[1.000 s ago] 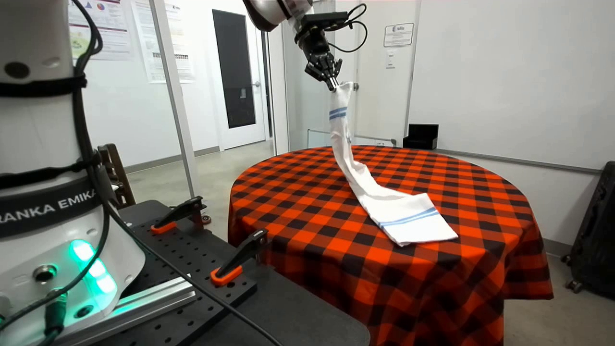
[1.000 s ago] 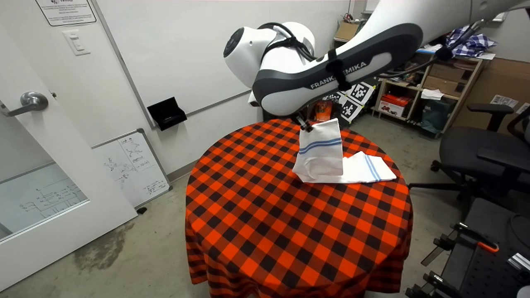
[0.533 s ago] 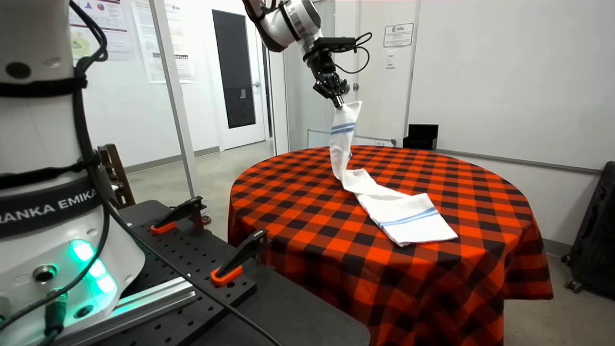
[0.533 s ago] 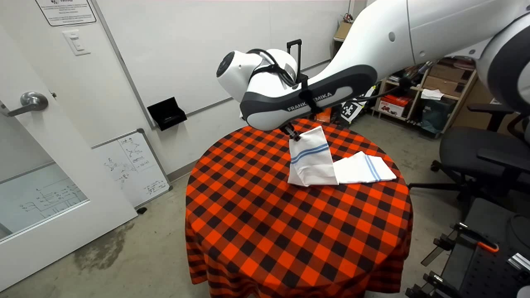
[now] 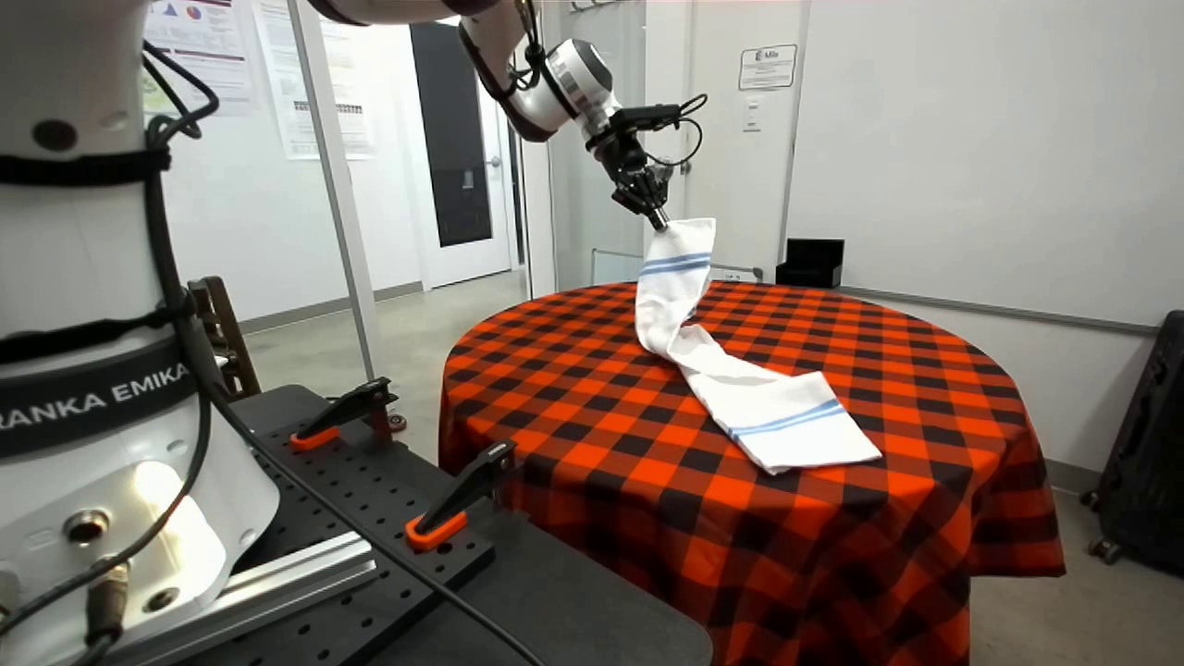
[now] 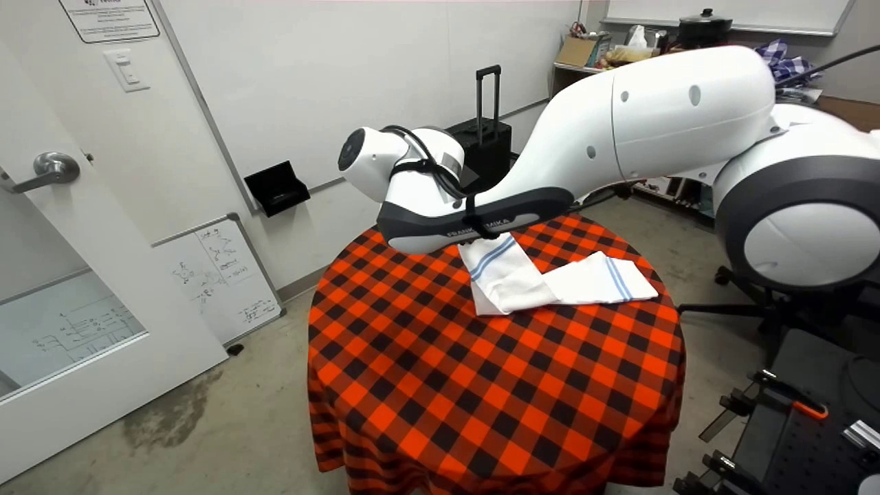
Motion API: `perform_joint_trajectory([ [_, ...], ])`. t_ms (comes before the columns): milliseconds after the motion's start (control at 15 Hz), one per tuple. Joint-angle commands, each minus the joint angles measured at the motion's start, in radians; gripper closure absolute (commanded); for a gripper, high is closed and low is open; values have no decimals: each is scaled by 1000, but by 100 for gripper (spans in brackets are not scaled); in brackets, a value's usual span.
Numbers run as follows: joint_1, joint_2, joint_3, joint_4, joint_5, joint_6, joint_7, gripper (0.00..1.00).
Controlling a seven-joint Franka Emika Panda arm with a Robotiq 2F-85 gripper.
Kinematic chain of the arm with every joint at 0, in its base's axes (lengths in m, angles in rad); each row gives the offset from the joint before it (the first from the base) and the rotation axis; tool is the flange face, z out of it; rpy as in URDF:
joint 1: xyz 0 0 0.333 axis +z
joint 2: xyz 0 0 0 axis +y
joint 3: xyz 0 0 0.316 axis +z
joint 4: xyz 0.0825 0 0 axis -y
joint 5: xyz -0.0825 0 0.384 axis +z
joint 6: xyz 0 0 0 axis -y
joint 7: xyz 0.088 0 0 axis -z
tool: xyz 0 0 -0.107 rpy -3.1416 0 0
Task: Straighten out the towel
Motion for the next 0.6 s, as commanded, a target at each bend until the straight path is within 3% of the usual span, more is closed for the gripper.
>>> perform_joint_trajectory([
  [0, 21, 129, -13, 241, 7, 1, 7, 99],
  [200, 17, 174, -2, 345, 27, -6, 1, 99],
  [267, 16, 179, -2, 356, 30, -10, -2, 72],
  [333, 24, 166, -39, 334, 68, 2, -1, 71],
  [533, 23, 182, -59, 360, 115, -18, -14, 49],
])
